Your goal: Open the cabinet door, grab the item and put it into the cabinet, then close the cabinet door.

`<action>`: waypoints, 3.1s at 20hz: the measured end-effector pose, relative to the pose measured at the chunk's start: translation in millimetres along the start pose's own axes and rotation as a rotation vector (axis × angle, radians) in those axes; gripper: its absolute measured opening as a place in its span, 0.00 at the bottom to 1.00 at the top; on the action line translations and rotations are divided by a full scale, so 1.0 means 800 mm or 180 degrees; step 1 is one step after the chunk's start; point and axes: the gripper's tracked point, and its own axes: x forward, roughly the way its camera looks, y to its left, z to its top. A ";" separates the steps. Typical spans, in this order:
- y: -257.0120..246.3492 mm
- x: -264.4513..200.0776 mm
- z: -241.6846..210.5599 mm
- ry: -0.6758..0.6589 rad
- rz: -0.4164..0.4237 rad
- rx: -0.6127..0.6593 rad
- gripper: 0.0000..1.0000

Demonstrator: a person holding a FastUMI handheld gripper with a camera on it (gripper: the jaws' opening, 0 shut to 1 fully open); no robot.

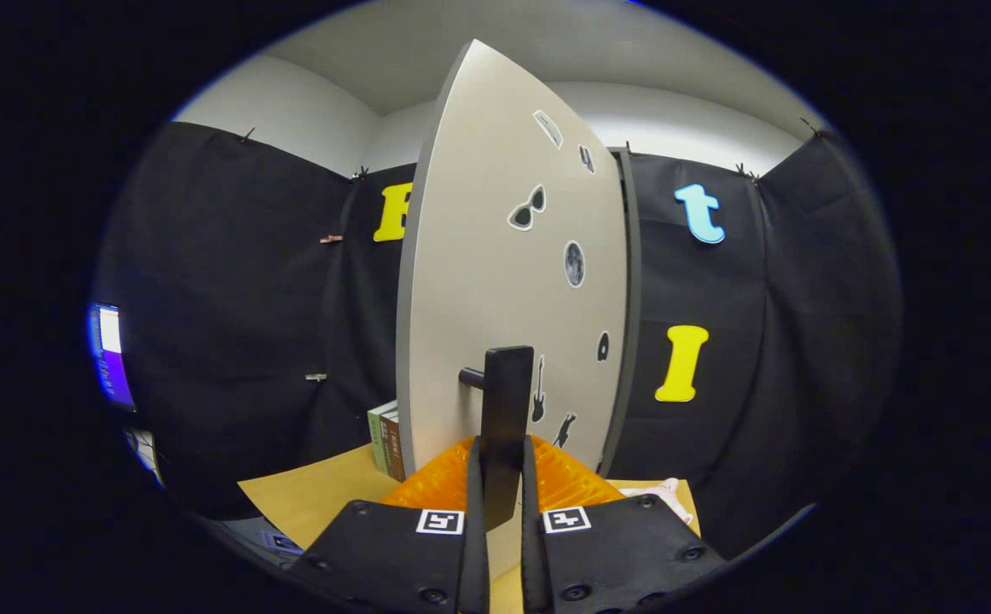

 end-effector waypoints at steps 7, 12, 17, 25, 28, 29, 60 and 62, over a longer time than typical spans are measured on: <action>-0.057 -0.014 -0.001 -0.0023 -0.0340 -0.0037 0.18; -0.089 -0.023 -0.006 -0.0036 -0.0459 0.0012 0.18; -0.101 -0.029 -0.007 -0.0031 -0.0396 0.0131 0.14; -0.090 -0.090 -0.012 -0.0038 -0.0453 0.0020 0.15; -0.065 -0.108 -0.023 0.0030 -0.0494 -0.0083 0.14; -0.053 -0.107 -0.030 0.0076 -0.0491 -0.0130 0.14; 0.137 0.017 -0.554 0.3249 -0.0490 0.0125 0.31; 0.135 0.017 -0.567 0.3349 -0.0537 0.0209 0.31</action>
